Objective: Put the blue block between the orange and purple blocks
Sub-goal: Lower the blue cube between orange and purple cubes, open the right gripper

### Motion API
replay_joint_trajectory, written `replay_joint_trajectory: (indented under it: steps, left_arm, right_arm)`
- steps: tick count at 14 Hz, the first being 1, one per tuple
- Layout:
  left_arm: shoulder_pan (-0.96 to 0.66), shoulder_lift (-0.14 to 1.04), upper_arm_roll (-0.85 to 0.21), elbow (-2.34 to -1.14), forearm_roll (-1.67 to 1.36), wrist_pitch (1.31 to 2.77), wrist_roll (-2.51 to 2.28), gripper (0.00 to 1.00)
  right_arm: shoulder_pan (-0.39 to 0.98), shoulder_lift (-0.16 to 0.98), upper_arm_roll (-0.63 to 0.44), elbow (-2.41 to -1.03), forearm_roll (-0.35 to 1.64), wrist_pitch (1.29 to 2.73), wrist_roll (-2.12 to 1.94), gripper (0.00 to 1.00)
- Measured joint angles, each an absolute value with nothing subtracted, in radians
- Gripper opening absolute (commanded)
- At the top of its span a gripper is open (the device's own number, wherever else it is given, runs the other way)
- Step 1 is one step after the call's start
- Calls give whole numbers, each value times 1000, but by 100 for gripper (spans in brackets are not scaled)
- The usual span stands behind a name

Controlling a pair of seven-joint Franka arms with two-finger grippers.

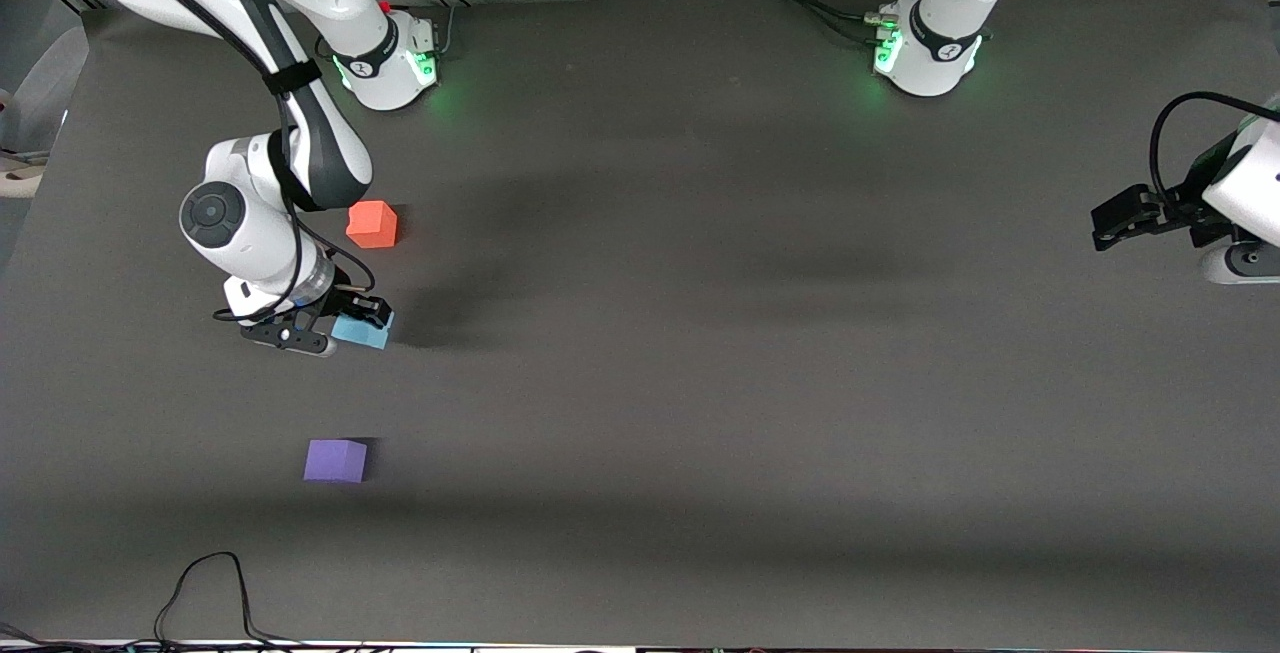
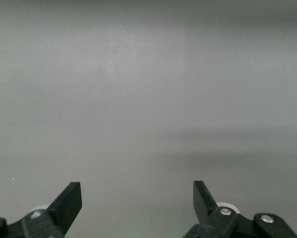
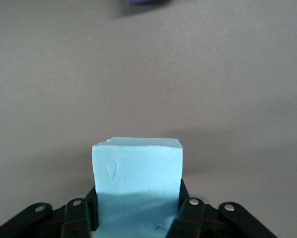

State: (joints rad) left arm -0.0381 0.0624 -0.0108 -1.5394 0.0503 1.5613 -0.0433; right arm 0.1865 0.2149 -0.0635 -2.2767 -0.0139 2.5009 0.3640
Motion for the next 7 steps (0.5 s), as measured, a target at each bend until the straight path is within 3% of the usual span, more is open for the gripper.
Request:
replay_joint_trajectory:
  steps: [4, 7]
  left_arm:
    - [-38, 47, -5, -1551, 46, 1547, -28, 100]
    - [-38, 11, -5, -1586, 45, 1547, -26, 100]
  right_arm:
    - [188, 281, -128, -2313, -10, 2599, 269, 15]
    - [191, 327, -131, -2324, -10, 2666, 261, 23]
